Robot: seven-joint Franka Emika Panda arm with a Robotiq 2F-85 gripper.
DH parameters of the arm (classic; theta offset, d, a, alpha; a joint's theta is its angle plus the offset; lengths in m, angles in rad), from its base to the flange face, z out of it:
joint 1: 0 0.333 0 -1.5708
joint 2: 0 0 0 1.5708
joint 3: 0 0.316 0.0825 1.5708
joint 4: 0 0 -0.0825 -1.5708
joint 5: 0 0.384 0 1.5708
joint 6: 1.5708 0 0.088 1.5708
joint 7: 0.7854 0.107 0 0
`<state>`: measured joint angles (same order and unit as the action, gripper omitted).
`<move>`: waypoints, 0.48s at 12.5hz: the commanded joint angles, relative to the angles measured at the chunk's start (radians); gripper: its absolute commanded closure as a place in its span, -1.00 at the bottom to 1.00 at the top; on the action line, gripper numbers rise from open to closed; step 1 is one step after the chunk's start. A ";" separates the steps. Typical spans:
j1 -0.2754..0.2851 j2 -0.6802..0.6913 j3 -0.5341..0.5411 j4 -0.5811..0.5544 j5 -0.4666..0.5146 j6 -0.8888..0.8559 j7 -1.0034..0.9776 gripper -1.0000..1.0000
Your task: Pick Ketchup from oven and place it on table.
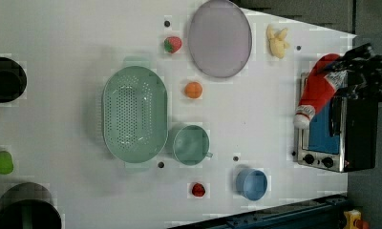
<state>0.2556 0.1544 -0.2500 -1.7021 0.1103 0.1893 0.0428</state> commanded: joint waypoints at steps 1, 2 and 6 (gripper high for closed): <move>-0.006 -0.006 -0.015 -0.128 -0.045 0.103 0.001 -0.27; -0.001 -0.006 -0.015 -0.177 -0.044 0.155 0.002 -0.27; -0.004 0.009 -0.021 -0.374 -0.044 0.328 0.002 -0.27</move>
<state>0.2773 0.1809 -0.2563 -2.0703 0.0622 0.5000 0.0429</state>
